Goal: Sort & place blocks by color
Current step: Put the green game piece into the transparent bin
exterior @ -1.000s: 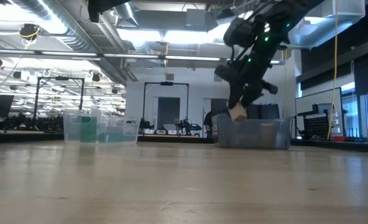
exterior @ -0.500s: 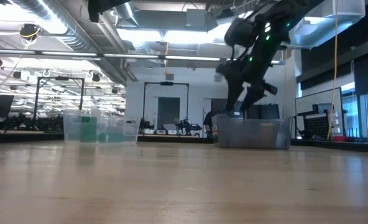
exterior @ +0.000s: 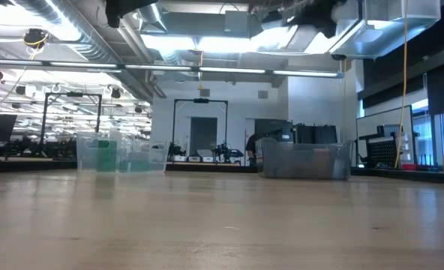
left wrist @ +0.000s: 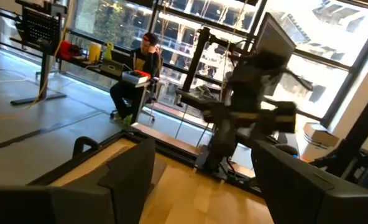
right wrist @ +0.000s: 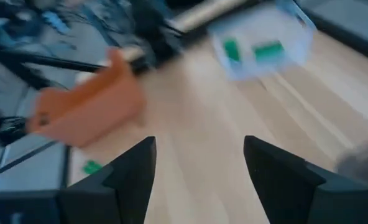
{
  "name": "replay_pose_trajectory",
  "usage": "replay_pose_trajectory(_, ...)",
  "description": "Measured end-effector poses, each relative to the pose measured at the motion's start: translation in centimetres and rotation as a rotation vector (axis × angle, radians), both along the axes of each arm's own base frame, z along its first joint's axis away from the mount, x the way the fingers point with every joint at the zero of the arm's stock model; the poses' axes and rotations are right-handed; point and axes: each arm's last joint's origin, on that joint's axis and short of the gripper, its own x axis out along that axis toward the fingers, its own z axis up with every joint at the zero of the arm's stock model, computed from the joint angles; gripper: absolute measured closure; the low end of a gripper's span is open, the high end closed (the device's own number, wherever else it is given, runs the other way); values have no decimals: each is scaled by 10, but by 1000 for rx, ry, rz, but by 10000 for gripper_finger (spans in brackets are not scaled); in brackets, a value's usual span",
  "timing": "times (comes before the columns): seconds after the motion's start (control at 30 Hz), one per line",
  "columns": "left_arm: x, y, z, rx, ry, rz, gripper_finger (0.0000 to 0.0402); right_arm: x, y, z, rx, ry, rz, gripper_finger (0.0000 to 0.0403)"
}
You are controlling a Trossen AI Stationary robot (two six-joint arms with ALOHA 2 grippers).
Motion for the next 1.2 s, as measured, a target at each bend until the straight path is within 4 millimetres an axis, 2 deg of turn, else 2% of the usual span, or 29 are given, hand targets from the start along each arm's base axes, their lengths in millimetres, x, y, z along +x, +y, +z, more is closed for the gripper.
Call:
replay_pose_trajectory(0.13, 0, 0, 1, 0, -7, 3, 143, -15, 33, 20, -56, -128, 41, 159)
replay_pose_trajectory(0.27, 0, 0, 1, -1, -16, 7, 143, -26, 51, 32, -92, -218, 44, 159)
replay_pose_trajectory(0.4, 0, 2, 2, -95, -52, 73, 143, -31, 57, 34, -138, -224, 17, 159)
replay_pose_trajectory(0.5, 10, 2, -2, -151, -30, 38, 143, -31, 58, 33, -149, -212, 3, 159)
replay_pose_trajectory(0.7, 48, -14, -7, -168, 217, -120, 143, -33, 56, 29, -103, -181, -61, 159)
replay_pose_trajectory(0.83, 75, -40, -16, -163, 495, -292, 143, -32, 56, 27, -103, -175, -95, 159)
replay_pose_trajectory(1.0, 98, -95, -31, -32, 839, -565, 143, -34, 56, 22, -118, -121, -92, 159)
replay_pose_trajectory(1.1, 110, -128, -44, -29, 987, -582, 143, -35, 55, 19, -112, -90, -99, 159)
replay_pose_trajectory(1.2, 125, -156, -59, -112, 1057, -547, 143, -36, 55, 16, -122, -55, -98, 159)
